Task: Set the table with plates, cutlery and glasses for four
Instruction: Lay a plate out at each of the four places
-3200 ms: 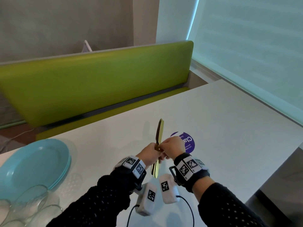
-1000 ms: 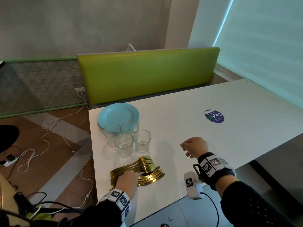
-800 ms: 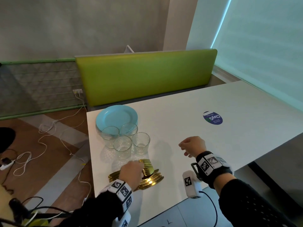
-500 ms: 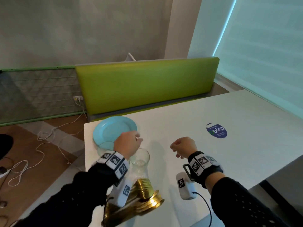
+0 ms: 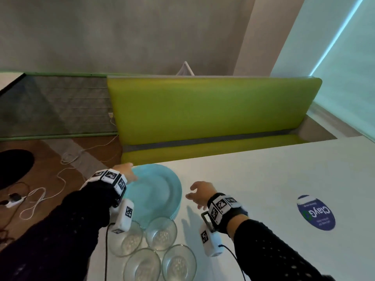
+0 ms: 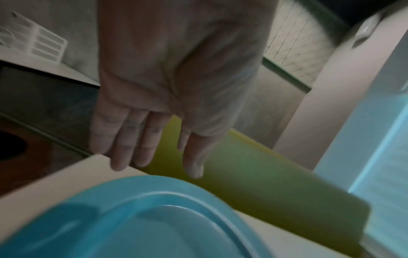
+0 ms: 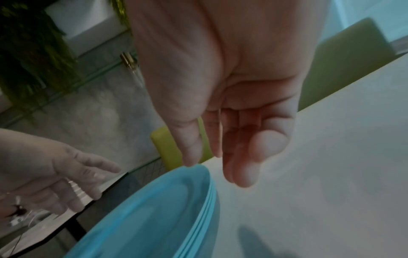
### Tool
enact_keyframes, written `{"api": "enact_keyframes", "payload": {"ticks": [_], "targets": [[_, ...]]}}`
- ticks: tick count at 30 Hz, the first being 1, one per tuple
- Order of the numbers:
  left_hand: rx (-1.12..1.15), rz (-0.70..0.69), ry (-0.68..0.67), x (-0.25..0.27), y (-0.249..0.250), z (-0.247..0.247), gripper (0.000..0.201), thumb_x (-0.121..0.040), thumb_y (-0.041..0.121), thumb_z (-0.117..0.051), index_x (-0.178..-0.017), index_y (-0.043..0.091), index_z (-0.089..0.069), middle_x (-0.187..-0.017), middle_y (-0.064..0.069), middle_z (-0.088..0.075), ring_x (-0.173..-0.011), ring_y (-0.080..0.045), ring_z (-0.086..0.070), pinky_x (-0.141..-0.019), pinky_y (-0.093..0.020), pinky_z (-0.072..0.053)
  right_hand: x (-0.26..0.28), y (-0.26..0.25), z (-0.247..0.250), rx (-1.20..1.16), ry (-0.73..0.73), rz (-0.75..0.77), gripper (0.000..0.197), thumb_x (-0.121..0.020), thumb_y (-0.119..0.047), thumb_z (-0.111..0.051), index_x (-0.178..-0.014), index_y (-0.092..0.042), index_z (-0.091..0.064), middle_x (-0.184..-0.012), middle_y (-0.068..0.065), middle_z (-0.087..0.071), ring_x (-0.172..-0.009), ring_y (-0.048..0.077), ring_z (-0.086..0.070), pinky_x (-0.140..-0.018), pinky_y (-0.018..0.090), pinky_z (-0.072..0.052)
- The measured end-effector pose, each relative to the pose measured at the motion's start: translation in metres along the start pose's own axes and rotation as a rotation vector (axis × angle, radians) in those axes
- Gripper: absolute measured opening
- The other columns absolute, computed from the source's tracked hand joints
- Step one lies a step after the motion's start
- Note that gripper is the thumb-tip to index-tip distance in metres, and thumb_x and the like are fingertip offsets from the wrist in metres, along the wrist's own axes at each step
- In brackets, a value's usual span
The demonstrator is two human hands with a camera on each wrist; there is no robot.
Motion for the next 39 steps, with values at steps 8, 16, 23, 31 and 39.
{"api": "enact_keyframes", "payload": {"ticks": [8, 16, 23, 31, 39], "targets": [[-0.095, -0.02, -0.194, -0.036, -0.046, -0.033, 0.073, -0.09, 0.032, -0.059, -0.149, 0.013, -0.019, -0.143, -0.007, -0.047, -0.126, -0.022, -0.051, -0.098, -0.027, -0.041, -0.054, -0.001, -0.028, -0.105, -0.123, -0.01, 0.063, -0.089, -0.029, -0.061, -0.142, -0.018, -0.03, -0.129, 0.013, -0.055, -0.057, 0.015, -0.06, -0.038, 0.02, -0.045], [-0.138, 0.01, -0.224, -0.046, -0.057, -0.036, 0.096, -0.077, 0.027, -0.07, -0.15, 0.012, -0.009, -0.141, -0.012, -0.049, -0.122, -0.025, -0.055, -0.094, -0.03, -0.046, -0.067, -0.001, -0.035, -0.073, -0.173, 0.093, 0.062, -0.086, -0.022, -0.064, -0.14, -0.018, -0.033, -0.095, 0.009, -0.06, -0.057, 0.011, -0.052, -0.049, 0.019, -0.043], [0.004, -0.013, -0.28, -0.049, -0.058, -0.026, 0.066, -0.085, 0.005, -0.064, -0.141, 0.018, -0.033, -0.119, -0.017, -0.065, -0.098, -0.031, -0.066, -0.052, -0.023, -0.046, -0.074, -0.003, -0.022, -0.07, -0.097, 0.132, 0.066, -0.085, -0.026, -0.065, -0.142, -0.02, -0.033, -0.125, 0.015, -0.059, -0.106, 0.028, -0.058, -0.092, 0.036, -0.047], [0.223, -0.072, -0.187, -0.02, -0.005, 0.035, 0.057, -0.084, -0.006, -0.061, -0.132, 0.017, -0.043, -0.117, -0.021, -0.061, -0.079, -0.029, -0.057, -0.051, -0.031, -0.045, -0.045, 0.005, 0.032, -0.15, 0.078, 0.168, 0.067, -0.085, -0.023, -0.064, -0.142, -0.021, -0.029, -0.097, 0.006, -0.059, -0.088, 0.021, -0.055, -0.087, 0.034, -0.047], [0.434, -0.254, -0.127, 0.045, 0.078, 0.039, 0.054, -0.08, -0.009, -0.065, -0.126, 0.014, -0.048, -0.112, -0.013, -0.058, -0.101, -0.035, -0.06, -0.06, -0.039, -0.056, 0.049, 0.069, 0.055, -0.373, 0.401, 0.046, 0.068, -0.084, -0.033, -0.065, -0.141, -0.017, -0.032, -0.114, 0.015, -0.062, -0.099, 0.029, -0.059, -0.08, 0.033, -0.048]]}}
Point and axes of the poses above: each hand's wrist, its own x-axis away from the middle knuckle, its own z-axis out of the back of the hand, y = z × x, the point moved 2 cm from there along -x, towards the middle knuckle
